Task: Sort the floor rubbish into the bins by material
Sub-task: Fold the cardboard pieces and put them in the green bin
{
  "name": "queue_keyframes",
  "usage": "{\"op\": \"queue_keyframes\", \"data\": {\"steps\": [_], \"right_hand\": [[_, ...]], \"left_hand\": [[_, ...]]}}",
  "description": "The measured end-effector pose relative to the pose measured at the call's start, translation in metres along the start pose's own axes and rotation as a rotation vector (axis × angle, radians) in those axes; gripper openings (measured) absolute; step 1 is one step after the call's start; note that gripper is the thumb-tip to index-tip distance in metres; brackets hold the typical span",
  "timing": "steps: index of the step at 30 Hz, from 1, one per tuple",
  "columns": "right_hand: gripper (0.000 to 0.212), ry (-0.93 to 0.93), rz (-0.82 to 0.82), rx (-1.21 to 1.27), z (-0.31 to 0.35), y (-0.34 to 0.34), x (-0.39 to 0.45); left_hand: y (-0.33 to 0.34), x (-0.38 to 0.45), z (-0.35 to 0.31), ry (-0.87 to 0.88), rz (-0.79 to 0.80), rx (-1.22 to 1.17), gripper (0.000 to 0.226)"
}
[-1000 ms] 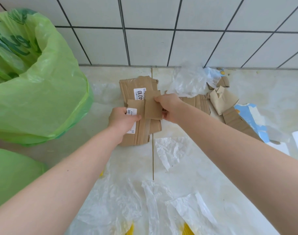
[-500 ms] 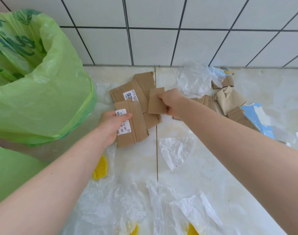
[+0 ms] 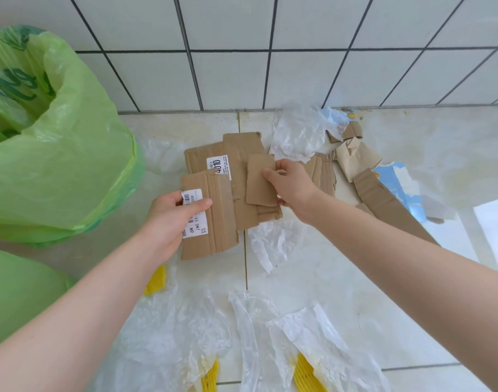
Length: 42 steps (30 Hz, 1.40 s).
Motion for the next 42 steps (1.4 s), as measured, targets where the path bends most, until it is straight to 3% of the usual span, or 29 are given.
{"op": "queue_keyframes", "data": {"steps": [7, 11, 19, 22, 27, 34, 39, 42], "right_hand": [[0.003, -0.086, -0.097, 0.063, -0.007, -0.033, -0.044], [0.010, -0.160, -0.161, 0.018, -0.004, -0.042, -0.073], [0.049, -0.185, 0.041, 0.046, 0.019, 0.017, -0.145], [0.031, -0.196, 0.203, 0.088, 0.039, 0.052, -0.173], [0.029, -0.196, 0.412, 0.154, 0.075, 0.115, -0.214], [0.029, -0.243, 0.509, 0.106, 0.111, 0.198, -0.242], [0.016, -0.331, 0.411, -0.073, 0.122, 0.227, -0.238], [0.012, -0.383, 0.313, -0.160, 0.127, 0.234, -0.231]], "left_hand": [[0.008, -0.042, -0.003, 0.016, 0.030, -0.030, 0.022], [-0.003, -0.080, -0.003, 0.077, -0.003, -0.042, 0.029], [-0.048, -0.171, -0.002, 0.285, -0.215, -0.022, 0.064], [-0.068, -0.210, -0.004, 0.364, -0.319, -0.032, 0.072], [-0.114, -0.273, -0.013, 0.530, -0.506, -0.031, 0.039], [-0.183, -0.321, -0.016, 0.649, -0.803, -0.167, 0.023], [-0.213, -0.323, -0.011, 0.638, -0.897, -0.257, 0.020], [-0.225, -0.324, -0.009, 0.645, -1.034, -0.260, 0.021]]}}
Point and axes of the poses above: each hand's wrist, its own x-axis towards the middle knuckle, its own y-axis out of the palm, z = x × y, the point moved 1 cm from there along x, towards the middle knuckle, and after that the axes turned 7 degrees about z, right-handed, at the moved point
